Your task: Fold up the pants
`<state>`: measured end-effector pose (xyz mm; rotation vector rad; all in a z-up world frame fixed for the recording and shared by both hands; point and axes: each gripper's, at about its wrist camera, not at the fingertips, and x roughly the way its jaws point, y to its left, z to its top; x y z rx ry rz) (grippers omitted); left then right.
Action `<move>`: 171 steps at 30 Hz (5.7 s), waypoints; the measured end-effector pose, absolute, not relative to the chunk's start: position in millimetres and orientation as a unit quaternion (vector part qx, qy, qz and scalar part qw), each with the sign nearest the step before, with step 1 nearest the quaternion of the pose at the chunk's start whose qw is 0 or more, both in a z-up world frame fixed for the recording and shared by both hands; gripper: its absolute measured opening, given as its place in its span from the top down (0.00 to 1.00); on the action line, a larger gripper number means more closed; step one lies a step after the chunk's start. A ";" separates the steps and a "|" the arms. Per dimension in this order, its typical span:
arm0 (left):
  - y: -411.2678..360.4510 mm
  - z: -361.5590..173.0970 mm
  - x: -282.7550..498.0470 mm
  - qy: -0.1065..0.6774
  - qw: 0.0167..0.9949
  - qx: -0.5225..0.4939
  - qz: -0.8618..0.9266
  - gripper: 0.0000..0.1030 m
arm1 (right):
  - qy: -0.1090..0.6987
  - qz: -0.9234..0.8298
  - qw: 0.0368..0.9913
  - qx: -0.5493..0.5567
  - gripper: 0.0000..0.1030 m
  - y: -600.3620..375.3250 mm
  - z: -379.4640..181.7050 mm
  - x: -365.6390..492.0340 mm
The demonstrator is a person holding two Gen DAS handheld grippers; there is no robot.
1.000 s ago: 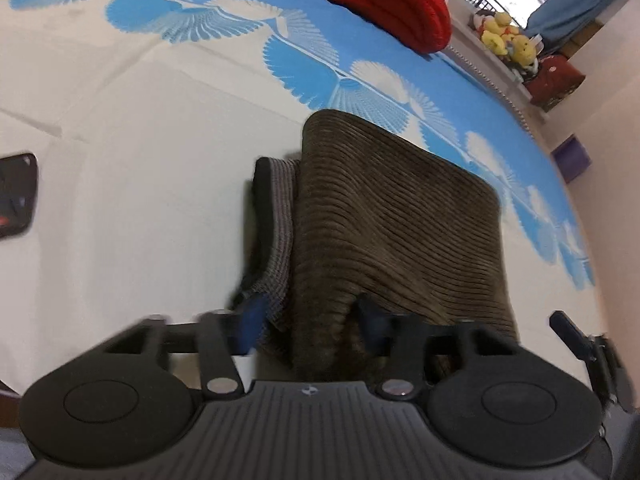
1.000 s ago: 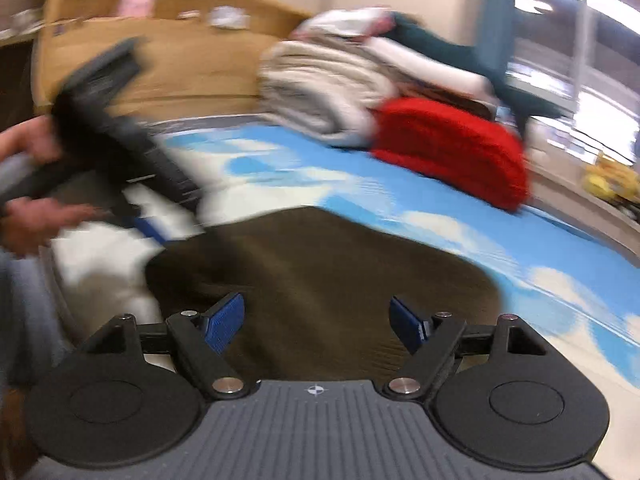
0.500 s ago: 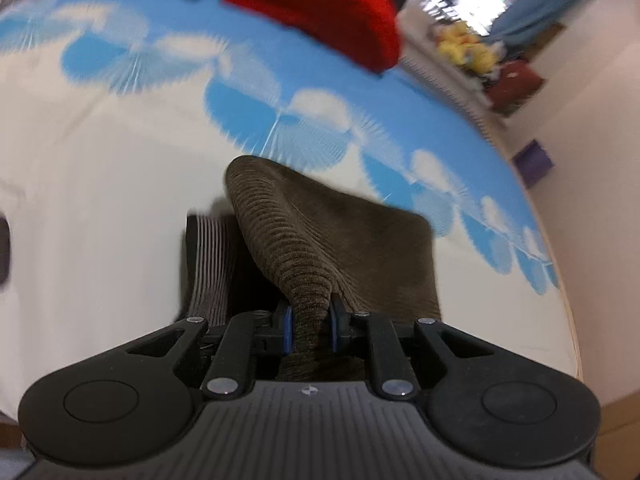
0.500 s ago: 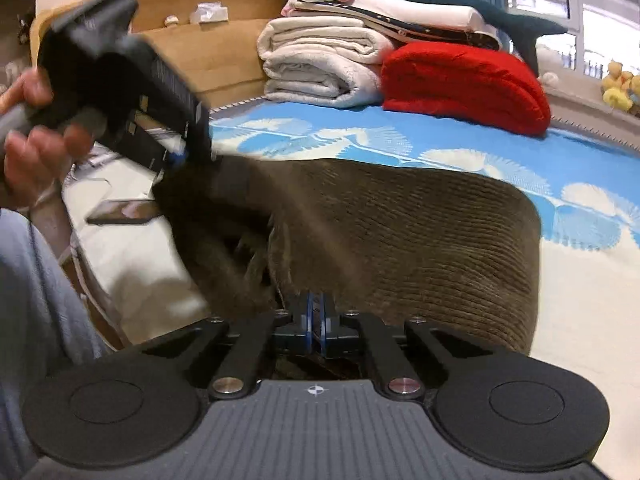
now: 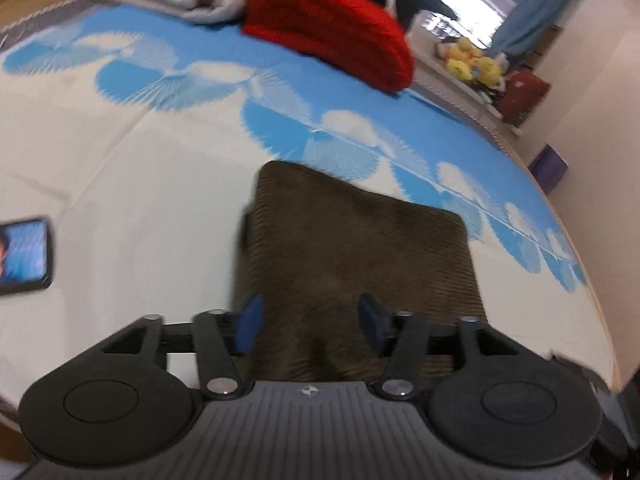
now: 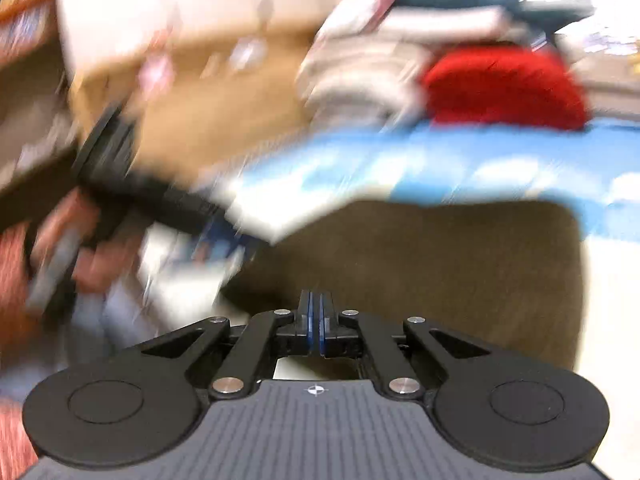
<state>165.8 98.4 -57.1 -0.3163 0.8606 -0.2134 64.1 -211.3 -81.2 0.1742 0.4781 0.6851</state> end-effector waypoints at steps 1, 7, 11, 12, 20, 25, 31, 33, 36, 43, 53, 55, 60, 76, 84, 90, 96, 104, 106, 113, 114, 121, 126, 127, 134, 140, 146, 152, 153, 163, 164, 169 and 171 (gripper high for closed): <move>85.9 -61.3 169.1 0.422 0.892 -0.125 -0.105 0.39 | 0.228 0.306 0.920 0.085 0.96 -212.6 -79.7 72.0; 36.5 -109.0 131.1 0.400 0.903 0.104 -0.119 0.35 | 0.305 0.285 0.902 -0.112 0.94 -177.2 -129.5 63.2; 30.9 -105.7 126.0 0.385 0.908 0.119 -0.112 0.34 | 0.267 0.277 0.910 -0.153 0.84 -177.9 -133.7 56.3; 31.5 -105.2 123.5 0.382 0.909 0.123 -0.109 0.32 | 0.265 0.262 0.916 -0.148 0.64 -182.2 -125.8 59.2; 26.8 -114.1 113.2 0.376 0.910 0.161 -0.068 0.14 | 0.234 0.247 0.880 -0.331 0.24 -170.6 -170.4 25.8; 44.7 -74.5 108.9 0.358 0.927 0.090 -0.062 0.14 | 0.251 0.270 0.913 -0.177 0.23 -201.7 -129.8 36.8; 61.2 -67.5 169.7 0.386 0.921 -0.010 -0.047 0.13 | 0.252 0.180 0.947 0.092 0.12 -285.0 -94.6 91.5; 69.5 -79.7 200.8 0.415 0.907 -0.055 -0.043 0.13 | 0.290 0.127 0.936 0.154 0.13 -308.2 -104.9 121.8; 84.4 -102.9 232.7 0.447 0.888 -0.100 -0.049 0.13 | 0.347 0.119 0.903 0.223 0.14 -330.4 -128.1 160.1; 91.3 -122.1 262.1 0.486 0.855 -0.154 -0.097 0.25 | 0.450 0.202 0.826 0.274 0.31 -327.7 -183.2 204.8; 45.2 -111.5 280.0 0.478 0.871 -0.096 -0.067 0.28 | 0.436 0.198 0.854 0.205 0.65 -328.1 -161.5 203.3; 25.8 -111.3 290.1 0.481 0.869 -0.088 -0.078 0.28 | 0.435 0.186 0.855 0.213 0.65 -340.8 -156.6 207.3; -30.7 -113.9 314.0 0.480 0.868 -0.072 -0.109 0.28 | 0.416 0.145 0.873 0.212 0.65 -386.5 -153.4 214.6; -125.6 -122.5 351.6 0.473 0.867 -0.050 -0.151 0.27 | 0.404 0.067 0.877 0.252 0.65 -480.2 -165.3 228.5; -109.4 -116.0 328.1 0.460 0.878 -0.051 -0.120 0.13 | 0.407 0.015 0.889 0.207 0.37 -460.8 -158.8 225.5; -104.1 -119.5 279.9 0.451 0.887 0.003 -0.099 0.00 | 0.374 0.038 0.920 0.113 0.18 -426.2 -120.4 182.6; -103.3 -135.6 258.6 0.429 0.898 0.012 -0.094 0.00 | 0.352 0.036 0.934 -0.053 0.07 -365.1 -156.0 151.2; -84.7 -86.1 183.3 0.433 0.893 0.027 -0.115 0.00 | 0.325 -0.027 0.944 0.052 0.05 -374.3 -110.4 106.5; -79.2 -80.5 153.2 0.416 0.900 0.033 -0.125 0.00 | 0.306 -0.027 0.948 0.084 0.02 -366.9 -98.5 77.1; -77.8 -103.1 107.9 0.372 0.920 0.028 -0.122 0.00 | 0.252 -0.081 0.963 0.049 0.01 -311.8 -102.1 13.8; -77.8 -105.1 108.5 0.375 0.918 0.028 -0.127 0.00 | 0.242 -0.092 0.965 0.036 0.01 -308.1 -103.3 13.4; -76.4 -114.0 110.6 0.368 0.918 0.060 -0.132 0.00 | 0.262 -0.113 0.958 0.003 0.01 -303.9 -122.4 16.6; -77.5 -112.5 112.8 0.364 0.920 0.055 -0.135 0.00 | 0.262 -0.127 0.957 0.002 0.01 -301.8 -126.8 18.8; -77.7 -112.5 112.5 0.362 0.920 0.056 -0.136 0.00 | 0.262 -0.125 0.957 0.001 0.01 -300.5 -127.1 19.2; -79.4 -114.8 113.3 0.364 0.920 0.060 -0.135 0.00 | 0.263 -0.115 0.958 -0.007 0.01 -301.2 -129.3 17.3; -80.2 -115.4 112.9 0.363 0.920 0.062 -0.137 0.00 | 0.265 -0.114 0.957 -0.008 0.01 -302.7 -130.4 16.8; -80.9 -115.8 112.6 0.364 0.919 0.062 -0.138 0.00 | 0.267 -0.110 0.957 -0.014 0.01 -300.1 -131.3 16.0; -80.9 -116.3 112.7 0.363 0.919 0.062 -0.137 0.00 | 0.267 -0.109 0.957 -0.013 0.01 -300.7 -131.2 15.9; -80.9 -116.2 112.7 0.363 0.919 0.063 -0.137 0.00 | 0.267 -0.110 0.957 -0.013 0.01 -300.9 -131.1 15.8; -82.3 -117.6 112.2 0.364 0.919 0.065 -0.138 0.00 | 0.270 -0.107 0.957 -0.015 0.01 -303.6 -131.6 15.7; -82.2 -117.6 112.2 0.364 0.919 0.066 -0.139 0.00 | 0.270 -0.107 0.957 -0.015 0.01 -303.7 -131.7 15.7; -83.8 -117.4 112.5 0.364 0.918 0.067 -0.139 0.00 | 0.271 -0.107 0.957 -0.017 0.01 -303.4 -131.8 15.8; -83.9 -117.0 112.3 0.364 0.919 0.068 -0.138 0.00 | 0.271 -0.106 0.957 -0.018 0.01 -303.7 -132.3 15.8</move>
